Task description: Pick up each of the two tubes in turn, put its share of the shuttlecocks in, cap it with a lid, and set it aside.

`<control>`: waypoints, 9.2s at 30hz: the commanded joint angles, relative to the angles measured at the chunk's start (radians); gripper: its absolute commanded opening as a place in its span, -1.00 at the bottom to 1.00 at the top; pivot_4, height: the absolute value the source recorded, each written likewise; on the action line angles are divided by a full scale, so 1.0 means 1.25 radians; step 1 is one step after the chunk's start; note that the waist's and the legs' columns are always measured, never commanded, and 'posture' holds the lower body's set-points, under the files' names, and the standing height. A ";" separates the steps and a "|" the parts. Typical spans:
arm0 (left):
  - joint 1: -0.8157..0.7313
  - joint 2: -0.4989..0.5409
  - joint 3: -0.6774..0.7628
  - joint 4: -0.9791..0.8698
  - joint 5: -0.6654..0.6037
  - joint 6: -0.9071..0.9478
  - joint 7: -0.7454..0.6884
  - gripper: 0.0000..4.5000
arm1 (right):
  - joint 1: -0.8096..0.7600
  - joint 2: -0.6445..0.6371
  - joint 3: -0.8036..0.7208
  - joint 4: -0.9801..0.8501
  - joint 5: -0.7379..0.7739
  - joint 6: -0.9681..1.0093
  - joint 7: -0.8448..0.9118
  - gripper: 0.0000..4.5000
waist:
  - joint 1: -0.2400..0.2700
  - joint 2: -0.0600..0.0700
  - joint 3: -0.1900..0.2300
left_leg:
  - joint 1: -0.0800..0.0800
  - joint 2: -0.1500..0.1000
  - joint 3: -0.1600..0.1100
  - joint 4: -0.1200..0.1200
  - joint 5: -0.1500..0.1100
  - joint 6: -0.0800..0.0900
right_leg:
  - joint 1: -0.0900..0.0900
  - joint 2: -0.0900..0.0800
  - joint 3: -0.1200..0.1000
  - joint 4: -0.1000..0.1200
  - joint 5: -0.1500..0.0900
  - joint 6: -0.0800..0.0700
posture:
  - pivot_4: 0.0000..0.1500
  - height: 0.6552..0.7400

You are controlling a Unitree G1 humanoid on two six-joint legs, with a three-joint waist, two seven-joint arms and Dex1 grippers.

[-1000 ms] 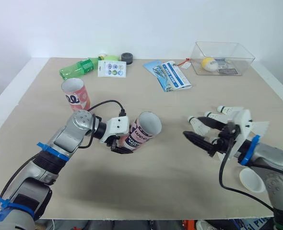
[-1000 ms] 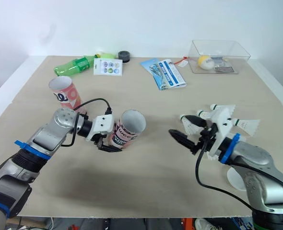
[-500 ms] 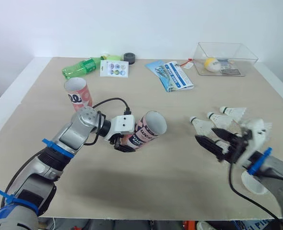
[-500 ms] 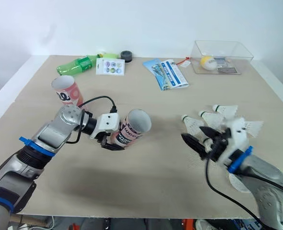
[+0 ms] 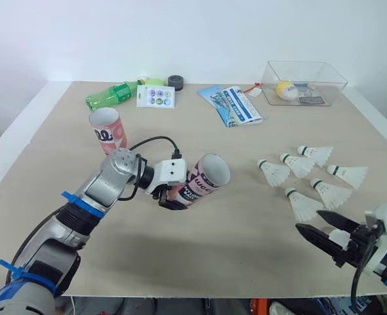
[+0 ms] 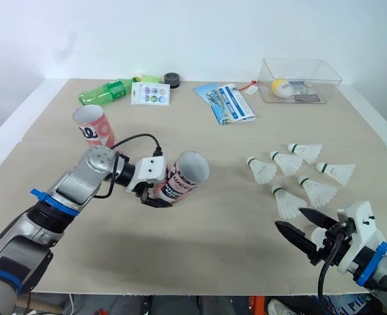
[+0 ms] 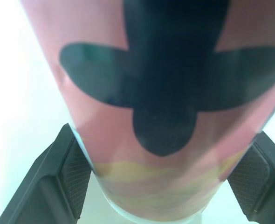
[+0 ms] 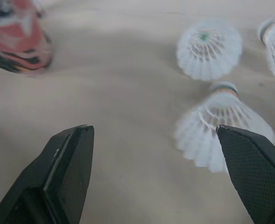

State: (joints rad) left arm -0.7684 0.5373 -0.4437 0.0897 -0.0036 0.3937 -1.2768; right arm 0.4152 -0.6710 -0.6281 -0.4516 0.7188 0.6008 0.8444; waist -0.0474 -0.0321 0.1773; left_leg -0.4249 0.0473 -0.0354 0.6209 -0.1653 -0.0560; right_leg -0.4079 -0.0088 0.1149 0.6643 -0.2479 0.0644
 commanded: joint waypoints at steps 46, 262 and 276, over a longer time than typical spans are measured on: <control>-0.019 0.006 -0.010 -0.003 0.027 -0.015 -0.017 0.65 | -0.120 -0.008 0.114 0.069 -0.111 -0.074 -0.078 -0.98 | 0.000 0.001 0.000 | 0.000 0.000 0.000 -0.002 0.000 0.000 | 0.000 0.001 0.000 0.000 -0.001 0.000 | 1.00 1.00; -0.182 -0.146 -0.050 0.167 0.106 0.038 0.022 0.65 | -0.359 -0.302 0.009 0.217 -0.126 -0.073 0.070 -0.99 | -0.009 0.016 0.003 | -0.002 -0.003 -0.006 0.001 0.000 0.007 | 0.001 0.002 -0.001 0.002 0.000 0.005 | 1.00 1.00; -0.184 -0.181 -0.024 0.200 0.058 0.083 0.022 0.65 | -0.938 -0.336 0.535 0.213 -0.283 -0.382 0.393 -0.99 | -0.020 0.014 0.005 | -0.006 -0.003 -0.006 0.001 0.000 0.007 | -0.002 0.002 -0.001 0.001 0.000 0.007 | 1.00 1.00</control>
State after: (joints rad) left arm -0.9891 0.3157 -0.4900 0.3520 0.0758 0.4946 -1.2527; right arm -0.7168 -1.0794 0.0440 -0.2051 0.3858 0.1675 1.2933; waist -0.0718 -0.0148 0.1841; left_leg -0.4335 0.0437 -0.0430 0.6223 -0.1656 -0.0475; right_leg -0.4109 -0.0069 0.1133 0.6660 -0.2482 0.0729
